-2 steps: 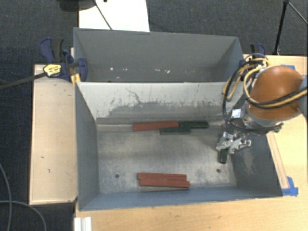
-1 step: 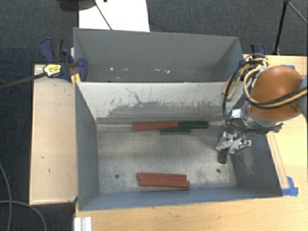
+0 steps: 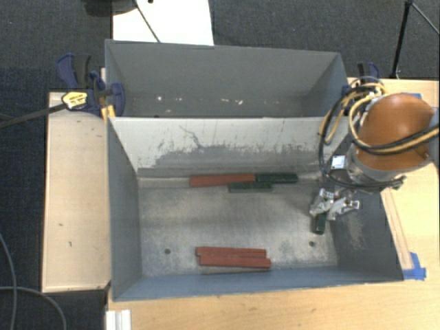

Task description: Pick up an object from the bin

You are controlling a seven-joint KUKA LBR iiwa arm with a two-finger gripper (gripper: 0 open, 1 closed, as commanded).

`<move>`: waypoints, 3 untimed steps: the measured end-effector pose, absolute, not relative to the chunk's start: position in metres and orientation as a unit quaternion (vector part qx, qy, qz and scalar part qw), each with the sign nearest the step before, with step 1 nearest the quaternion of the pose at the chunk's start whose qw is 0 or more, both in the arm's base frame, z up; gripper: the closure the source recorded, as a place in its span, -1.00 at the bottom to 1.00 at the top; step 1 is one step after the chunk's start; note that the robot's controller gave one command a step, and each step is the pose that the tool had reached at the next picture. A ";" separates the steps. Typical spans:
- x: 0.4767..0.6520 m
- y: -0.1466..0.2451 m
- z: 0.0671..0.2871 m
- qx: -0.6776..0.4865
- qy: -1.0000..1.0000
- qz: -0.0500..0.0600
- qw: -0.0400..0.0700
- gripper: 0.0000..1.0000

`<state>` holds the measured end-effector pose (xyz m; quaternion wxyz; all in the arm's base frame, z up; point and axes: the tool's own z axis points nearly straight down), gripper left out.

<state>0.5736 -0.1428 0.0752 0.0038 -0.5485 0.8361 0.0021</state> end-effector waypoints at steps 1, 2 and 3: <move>0.572 -0.144 0.090 -0.548 0.836 0.003 0.000 1.00; 0.572 -0.144 0.106 -0.547 0.837 0.002 0.000 1.00; 0.572 -0.144 0.127 -0.547 0.837 0.002 0.000 1.00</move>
Offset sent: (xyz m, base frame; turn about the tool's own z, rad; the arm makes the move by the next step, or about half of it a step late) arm -0.0001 -0.0001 0.1115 0.0000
